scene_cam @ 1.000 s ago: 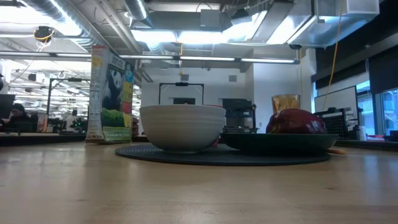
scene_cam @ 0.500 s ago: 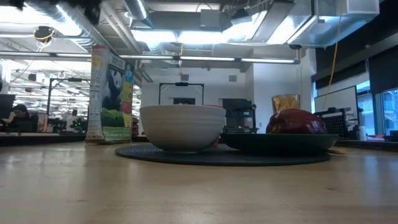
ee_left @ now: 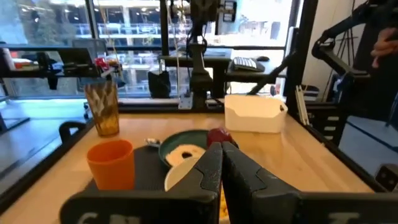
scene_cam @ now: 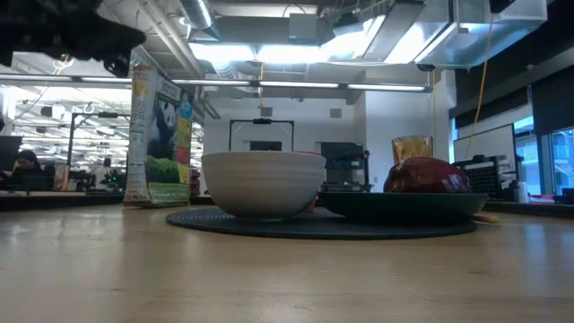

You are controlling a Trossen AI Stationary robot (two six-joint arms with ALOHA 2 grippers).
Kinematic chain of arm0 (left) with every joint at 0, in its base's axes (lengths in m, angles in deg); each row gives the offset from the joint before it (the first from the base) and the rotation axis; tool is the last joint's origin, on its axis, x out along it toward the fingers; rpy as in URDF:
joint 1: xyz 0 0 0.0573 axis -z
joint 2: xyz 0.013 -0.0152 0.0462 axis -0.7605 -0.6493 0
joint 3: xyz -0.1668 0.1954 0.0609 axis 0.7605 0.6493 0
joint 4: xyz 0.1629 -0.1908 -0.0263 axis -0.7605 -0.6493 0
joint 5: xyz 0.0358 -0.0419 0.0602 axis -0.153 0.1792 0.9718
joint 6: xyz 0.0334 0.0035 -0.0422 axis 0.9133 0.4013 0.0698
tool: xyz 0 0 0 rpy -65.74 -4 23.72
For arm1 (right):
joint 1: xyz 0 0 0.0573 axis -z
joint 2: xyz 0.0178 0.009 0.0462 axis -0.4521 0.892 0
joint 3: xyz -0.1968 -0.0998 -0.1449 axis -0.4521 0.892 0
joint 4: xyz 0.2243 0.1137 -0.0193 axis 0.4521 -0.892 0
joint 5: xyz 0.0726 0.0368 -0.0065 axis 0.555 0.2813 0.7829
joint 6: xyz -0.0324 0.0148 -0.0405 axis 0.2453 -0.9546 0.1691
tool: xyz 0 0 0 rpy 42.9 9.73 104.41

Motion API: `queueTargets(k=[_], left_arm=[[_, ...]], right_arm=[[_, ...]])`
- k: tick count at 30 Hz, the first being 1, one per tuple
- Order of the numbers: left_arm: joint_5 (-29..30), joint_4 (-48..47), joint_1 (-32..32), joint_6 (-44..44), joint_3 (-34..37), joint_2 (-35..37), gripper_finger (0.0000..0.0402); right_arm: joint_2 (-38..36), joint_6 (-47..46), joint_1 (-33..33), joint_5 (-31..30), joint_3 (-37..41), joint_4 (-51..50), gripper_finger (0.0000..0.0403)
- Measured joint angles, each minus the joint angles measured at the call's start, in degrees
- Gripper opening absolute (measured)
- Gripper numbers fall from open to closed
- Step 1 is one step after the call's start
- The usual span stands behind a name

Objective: Arrange a breakfast setting
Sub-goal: Return to Home Position

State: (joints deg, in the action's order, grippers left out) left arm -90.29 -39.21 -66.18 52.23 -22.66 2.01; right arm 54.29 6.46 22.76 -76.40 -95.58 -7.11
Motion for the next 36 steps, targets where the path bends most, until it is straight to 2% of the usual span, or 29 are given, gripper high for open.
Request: queueTargets(k=[8, 13, 16, 19, 25, 31, 36], left_arm=[[0.0, 0.3, 0.0, -0.3, 6.7, 4.1, 0.0001], [0.2, 1.4, 0.0, -0.3, 8.9, 5.2, 0.0001], [2.3, 6.8, 0.0, -2.3, 11.2, 4.8, 0.0001], [1.9, 13.1, 0.0, -3.8, 13.6, 3.6, 0.0001], [3.5, 16.1, 0.0, -3.0, 15.5, 3.6, 0.0001], [-2.1, 15.6, 0.0, -2.4, 15.8, 3.6, 0.0001], [-3.0, 15.5, 0.0, -2.1, 15.8, 3.6, 0.0001]], right_arm=[[-5.7, 3.3, 0.0, -0.4, 8.3, 6.5, 0.0000], [-10.3, 3.3, 0.0, -0.8, 15.0, 14.6, 0.0000], [-12.1, 2.3, 0.0, -0.8, 19.1, 18.6, 0.0000], [-12.9, -0.1, 0.0, -0.8, 23.3, 20.8, 0.0000], [-13.1, -5.0, 0.0, -1.3, 31.0, 27.7, 0.0000], [-16.5, -6.5, 0.0, -1.3, 36.0, 28.0, 0.0000], [-20.9, -6.8, 0.0, -2.1, 39.5, 29.0, 0.0000]])
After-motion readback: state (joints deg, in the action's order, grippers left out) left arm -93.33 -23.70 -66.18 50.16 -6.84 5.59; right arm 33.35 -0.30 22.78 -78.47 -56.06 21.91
